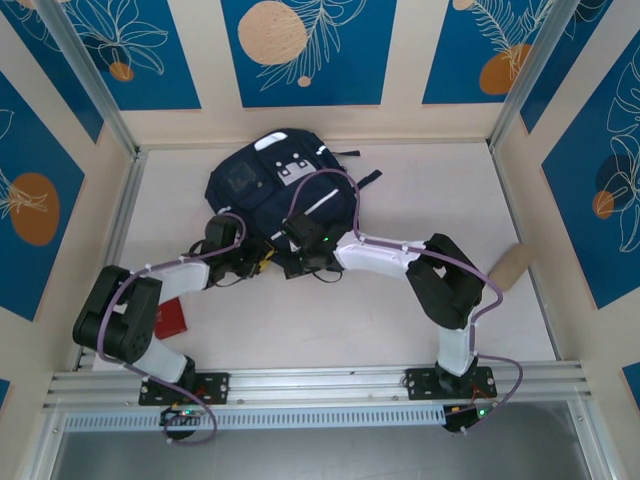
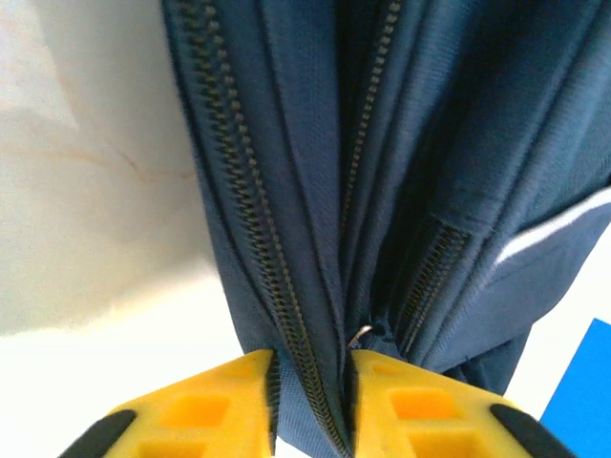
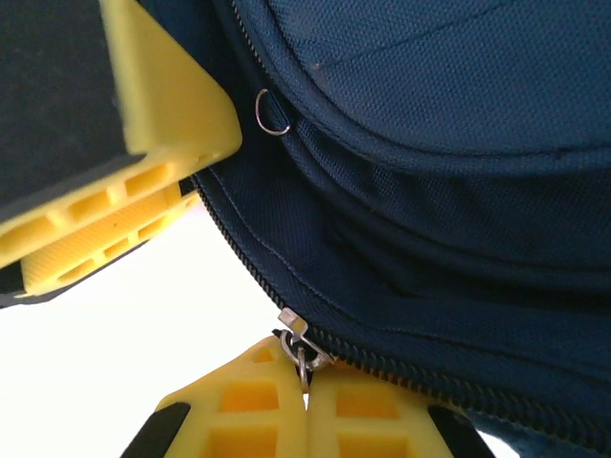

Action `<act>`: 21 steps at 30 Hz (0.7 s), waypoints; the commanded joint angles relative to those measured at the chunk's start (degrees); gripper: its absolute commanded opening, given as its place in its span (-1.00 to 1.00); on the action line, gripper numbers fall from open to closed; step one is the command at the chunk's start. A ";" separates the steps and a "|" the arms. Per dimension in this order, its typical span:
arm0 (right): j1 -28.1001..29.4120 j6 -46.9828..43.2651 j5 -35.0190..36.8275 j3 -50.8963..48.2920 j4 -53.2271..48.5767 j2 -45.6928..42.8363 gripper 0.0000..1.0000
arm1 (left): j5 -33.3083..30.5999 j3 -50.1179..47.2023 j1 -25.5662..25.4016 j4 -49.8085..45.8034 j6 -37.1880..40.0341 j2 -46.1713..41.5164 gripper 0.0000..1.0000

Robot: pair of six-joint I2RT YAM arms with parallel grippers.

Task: Pack the student bag
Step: Zip the student bag at the center of the table.

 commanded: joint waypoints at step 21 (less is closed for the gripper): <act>-9.55 -0.30 19.07 4.28 -26.57 -6.43 -1.00 | -7.70 0.55 3.43 -7.75 12.28 -3.50 -1.00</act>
